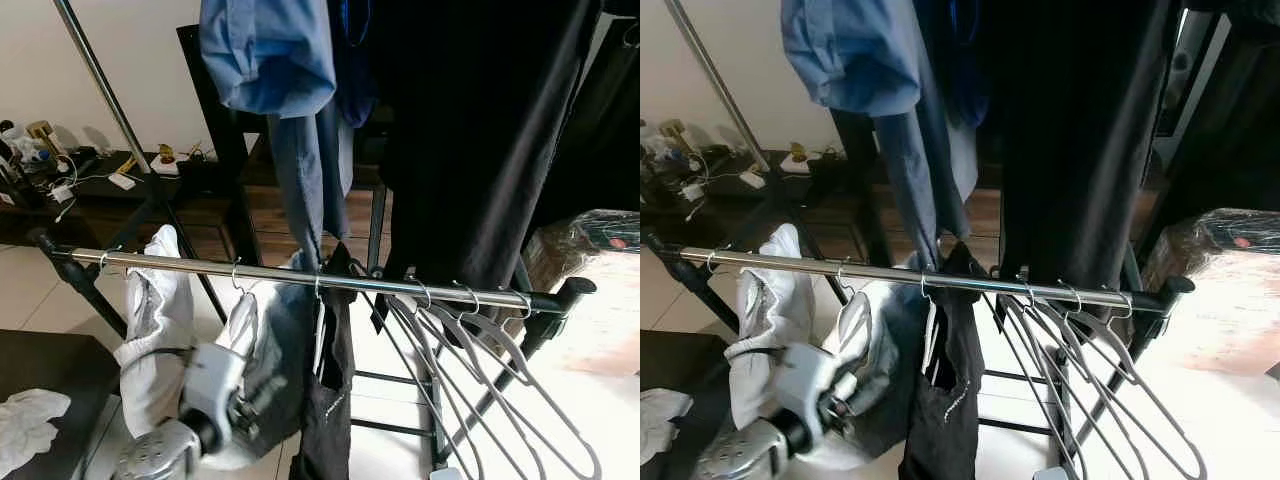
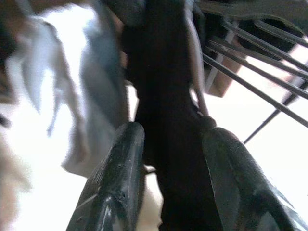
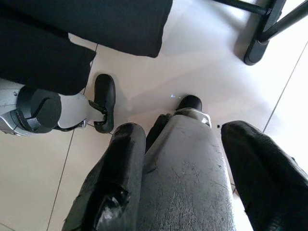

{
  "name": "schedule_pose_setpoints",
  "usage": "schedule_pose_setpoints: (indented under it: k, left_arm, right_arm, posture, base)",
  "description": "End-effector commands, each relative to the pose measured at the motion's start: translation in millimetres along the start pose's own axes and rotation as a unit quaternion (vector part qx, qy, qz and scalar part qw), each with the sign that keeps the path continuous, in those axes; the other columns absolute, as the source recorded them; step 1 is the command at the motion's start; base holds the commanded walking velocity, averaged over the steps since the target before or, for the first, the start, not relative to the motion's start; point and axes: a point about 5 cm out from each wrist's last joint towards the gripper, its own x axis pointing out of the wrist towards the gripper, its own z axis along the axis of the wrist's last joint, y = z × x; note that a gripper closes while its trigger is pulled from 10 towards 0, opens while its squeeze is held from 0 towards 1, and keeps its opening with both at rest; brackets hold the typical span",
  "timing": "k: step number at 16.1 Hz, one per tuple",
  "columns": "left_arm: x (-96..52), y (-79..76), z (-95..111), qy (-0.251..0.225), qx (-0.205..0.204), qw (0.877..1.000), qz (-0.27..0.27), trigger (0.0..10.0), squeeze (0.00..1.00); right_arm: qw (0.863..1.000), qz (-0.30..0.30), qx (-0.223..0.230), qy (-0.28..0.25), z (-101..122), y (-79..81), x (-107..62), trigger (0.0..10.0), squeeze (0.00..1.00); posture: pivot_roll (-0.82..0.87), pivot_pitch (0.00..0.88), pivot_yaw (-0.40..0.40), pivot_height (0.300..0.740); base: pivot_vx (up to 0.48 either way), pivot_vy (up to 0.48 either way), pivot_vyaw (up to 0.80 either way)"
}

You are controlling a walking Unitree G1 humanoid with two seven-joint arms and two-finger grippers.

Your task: Hang hanger

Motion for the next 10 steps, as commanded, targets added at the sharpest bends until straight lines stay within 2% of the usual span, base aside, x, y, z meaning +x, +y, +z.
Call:
schedule_pose_setpoints:
  k: [1,2,3,4,5,7,8,10]
  left_arm:
    - [7.4,7.3,-2.6,0.019,0.000,1.000,0.006,10.0,0.00]
    - [7.4,7.3,-2.6,0.019,0.000,1.000,0.006,10.0,0.00]
    - [20.9,11.4,-0.5,0.020,-0.031,0.999,0.005,10.0,0.00]
    - [37.3,10.6,1.6,0.024,-0.054,0.998,-0.019,10.0,0.00]
    - [40.7,10.1,2.1,0.025,-0.058,0.998,-0.025,10.0,0.00]
    - [53.8,2.8,2.1,0.030,-0.134,0.986,-0.096,10.0,0.00]
    - [54.8,-0.1,1.9,0.033,-0.132,0.983,-0.126,10.0,0.00]
    - [54.7,-1.6,-0.1,0.040,-0.117,0.983,-0.138,10.0,0.00]
  right_arm:
    - [0.999,0.010,0.001,0.030,-16.5,5.4,0.2,10.0,0.00]
    - [0.999,0.010,0.001,0.030,-16.5,5.4,0.2,10.0,0.00]
    - [0.999,0.010,0.000,0.030,-16.3,5.5,0.2,10.0,0.00]
    - [1.000,0.010,-0.001,0.030,-16.2,5.7,0.2,10.0,0.00]
    - [1.000,0.010,-0.002,0.030,-16.1,5.7,0.2,10.0,0.00]
    - [1.000,0.008,0.005,0.026,-16.2,5.9,0.3,10.0,0.00]
    - [1.000,0.008,0.006,0.025,-16.3,5.9,0.3,10.0,0.00]
    - [1.000,0.008,0.007,0.025,-16.4,5.7,0.3,10.0,0.00]
  posture:
    - [-0.01,0.093,0.044,0.740]
    - [-0.01,0.093,0.044,0.740]
    - [-0.02,0.091,0.041,0.740]
    - [-0.03,0.090,0.040,0.740]
    - [-0.03,0.090,0.040,0.740]
    - [-0.06,0.091,0.047,0.740]
    - [-0.06,0.092,0.045,0.740]
    - [-0.06,0.097,0.043,0.740]
  base:
    - [0.000,0.000,0.00]
    - [0.000,0.000,0.00]
    - [0.000,0.000,0.00]
    - [0.000,0.000,0.00]
    - [0.000,0.000,0.00]
    - [0.000,0.000,0.00]
    - [0.000,0.000,0.00]
    - [0.000,0.000,0.00]
